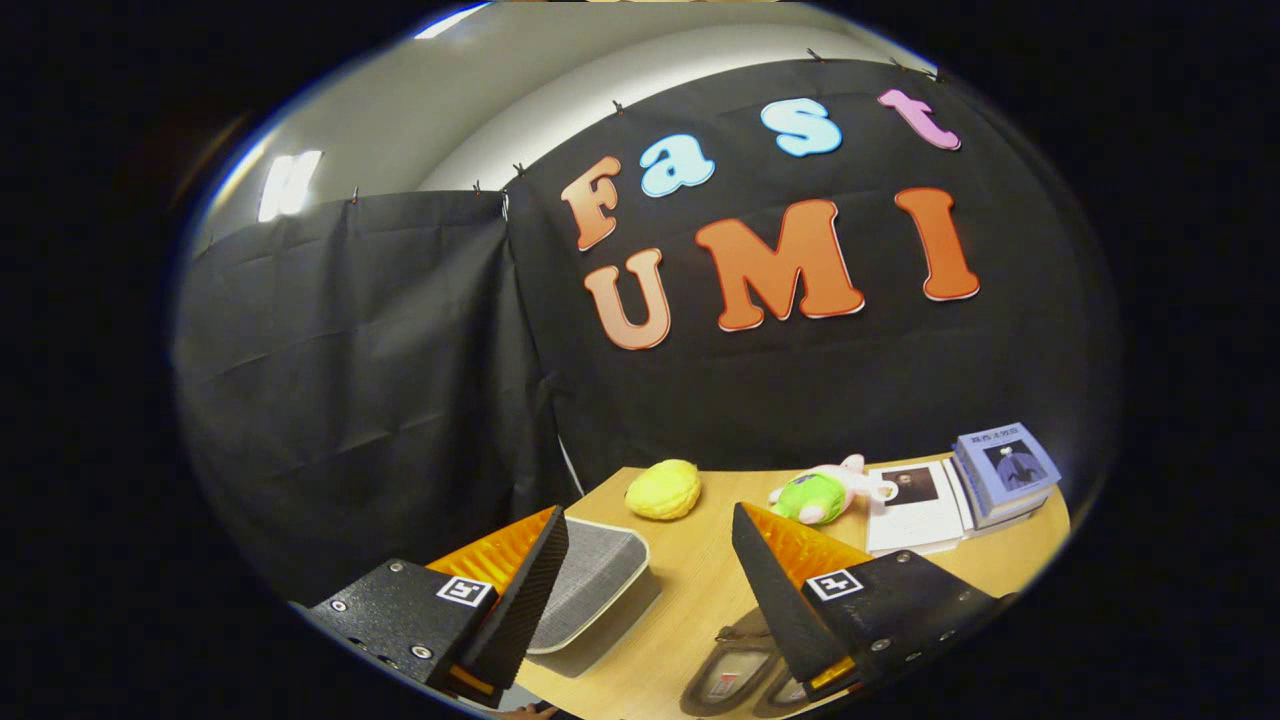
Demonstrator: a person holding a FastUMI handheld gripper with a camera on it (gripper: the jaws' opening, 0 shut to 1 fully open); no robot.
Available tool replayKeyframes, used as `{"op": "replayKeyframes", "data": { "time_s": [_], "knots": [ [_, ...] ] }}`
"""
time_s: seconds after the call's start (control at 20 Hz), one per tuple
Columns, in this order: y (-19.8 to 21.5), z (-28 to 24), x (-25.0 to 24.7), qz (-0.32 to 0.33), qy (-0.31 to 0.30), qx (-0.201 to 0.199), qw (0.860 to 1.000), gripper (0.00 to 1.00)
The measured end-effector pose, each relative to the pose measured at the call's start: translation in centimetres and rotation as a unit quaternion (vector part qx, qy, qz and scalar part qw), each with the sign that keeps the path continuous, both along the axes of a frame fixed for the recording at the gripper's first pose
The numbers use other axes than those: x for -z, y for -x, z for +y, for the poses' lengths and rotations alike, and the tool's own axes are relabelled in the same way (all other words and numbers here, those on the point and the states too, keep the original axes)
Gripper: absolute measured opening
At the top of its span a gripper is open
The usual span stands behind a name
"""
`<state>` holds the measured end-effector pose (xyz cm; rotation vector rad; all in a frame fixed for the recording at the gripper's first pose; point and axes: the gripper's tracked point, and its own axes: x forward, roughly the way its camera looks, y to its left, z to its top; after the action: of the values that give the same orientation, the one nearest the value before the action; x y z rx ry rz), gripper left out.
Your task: Open the storage box then place both shoes into the box .Put the left shoe in first, then the right shoe, with the right side of both shoes facing outward in a uniform manner.
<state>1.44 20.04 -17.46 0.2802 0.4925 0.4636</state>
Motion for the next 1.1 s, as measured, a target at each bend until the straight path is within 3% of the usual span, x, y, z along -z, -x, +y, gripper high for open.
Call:
{"op": "replayKeyframes", "data": {
  "time_s": [0.45, 1.1],
  "knots": [
    [0.9, 6.5, 9.1, 0.120, -0.004, -0.067, 0.991, 0.98],
    [3.4, 12.4, 16.5, 0.267, -0.087, -0.113, 0.953, 0.97]
  ]
}}
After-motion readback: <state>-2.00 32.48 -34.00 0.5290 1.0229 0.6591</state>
